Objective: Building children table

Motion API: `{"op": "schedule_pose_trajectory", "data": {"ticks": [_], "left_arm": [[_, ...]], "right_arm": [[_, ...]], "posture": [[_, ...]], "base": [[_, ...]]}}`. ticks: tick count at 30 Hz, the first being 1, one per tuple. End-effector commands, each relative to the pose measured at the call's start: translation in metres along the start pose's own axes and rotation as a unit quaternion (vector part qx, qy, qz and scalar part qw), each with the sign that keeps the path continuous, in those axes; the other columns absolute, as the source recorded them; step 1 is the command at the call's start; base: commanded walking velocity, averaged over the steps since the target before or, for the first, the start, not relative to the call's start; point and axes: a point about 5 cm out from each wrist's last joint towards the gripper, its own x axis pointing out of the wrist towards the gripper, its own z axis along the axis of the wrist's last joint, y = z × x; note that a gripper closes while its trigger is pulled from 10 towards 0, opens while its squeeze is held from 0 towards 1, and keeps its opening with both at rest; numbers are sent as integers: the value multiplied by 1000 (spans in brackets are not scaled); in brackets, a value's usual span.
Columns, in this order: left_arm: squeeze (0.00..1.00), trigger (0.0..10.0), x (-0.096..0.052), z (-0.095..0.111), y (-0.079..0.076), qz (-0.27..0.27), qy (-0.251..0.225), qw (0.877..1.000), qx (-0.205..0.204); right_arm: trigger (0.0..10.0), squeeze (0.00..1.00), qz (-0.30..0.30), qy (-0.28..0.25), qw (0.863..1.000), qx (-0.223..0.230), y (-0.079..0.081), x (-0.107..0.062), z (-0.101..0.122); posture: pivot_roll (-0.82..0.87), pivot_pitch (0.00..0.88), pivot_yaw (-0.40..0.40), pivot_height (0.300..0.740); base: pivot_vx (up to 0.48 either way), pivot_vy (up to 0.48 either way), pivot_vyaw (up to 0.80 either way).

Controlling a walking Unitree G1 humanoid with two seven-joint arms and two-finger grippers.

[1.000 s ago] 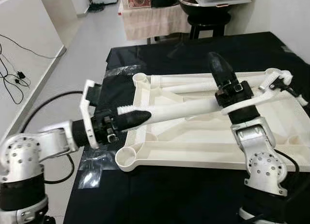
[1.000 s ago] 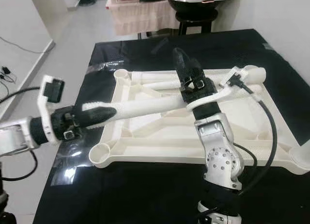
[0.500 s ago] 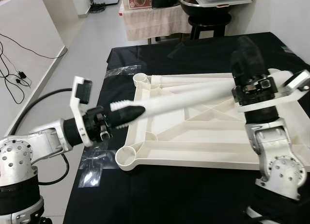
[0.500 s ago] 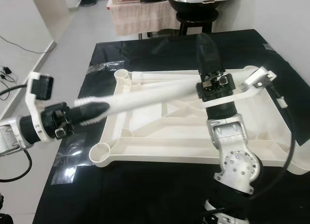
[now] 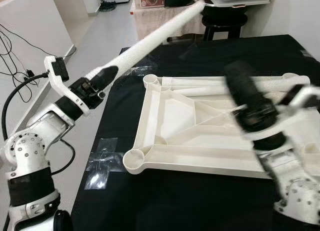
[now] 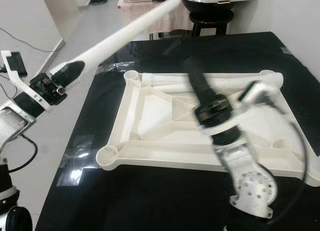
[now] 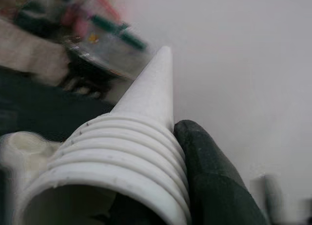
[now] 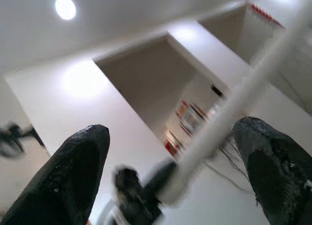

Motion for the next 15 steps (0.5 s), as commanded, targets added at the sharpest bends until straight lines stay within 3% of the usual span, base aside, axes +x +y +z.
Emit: {"op": "schedule_pose_trajectory", "data": {"ticks": [1, 4, 5, 6, 8, 15], "left_arm": [[0, 1216, 2, 7, -20, -81, -17, 996, -21], [0, 1961, 0, 4, -28, -124, -5, 991, -52], [0, 10000, -6, -7, -36, -170, 28, 982, -81], [0, 10000, -6, -7, -36, -170, 28, 982, -81], [0, 10000, -15, -22, -38, -208, 60, 967, -133], [0, 10000, -21, -35, -35, -220, 75, 957, -173]], "right_arm": [[10000, 0, -6, 41, 999, -3, 1, 2, -15], [10000, 0, -7, 56, 998, 0, 1, 4, -21], [10000, 0, 4, 70, 998, -1, 3, 7, -25], [10000, 0, 4, 70, 998, -1, 3, 7, -25], [10000, 0, 26, 82, 996, -3, 7, 12, -28], [10000, 0, 76, 69, 995, -6, 16, 22, -20]], "posture": [[-64, 116, 65, 740], [-64, 116, 65, 740], [-60, 116, 68, 740], [-60, 116, 68, 740], [-59, 115, 70, 740], [-57, 115, 70, 740]], "base": [[0, 0, 0], [0, 0, 0], [0, 0, 0], [0, 0, 0], [0, 0, 0], [0, 0, 0]]}}
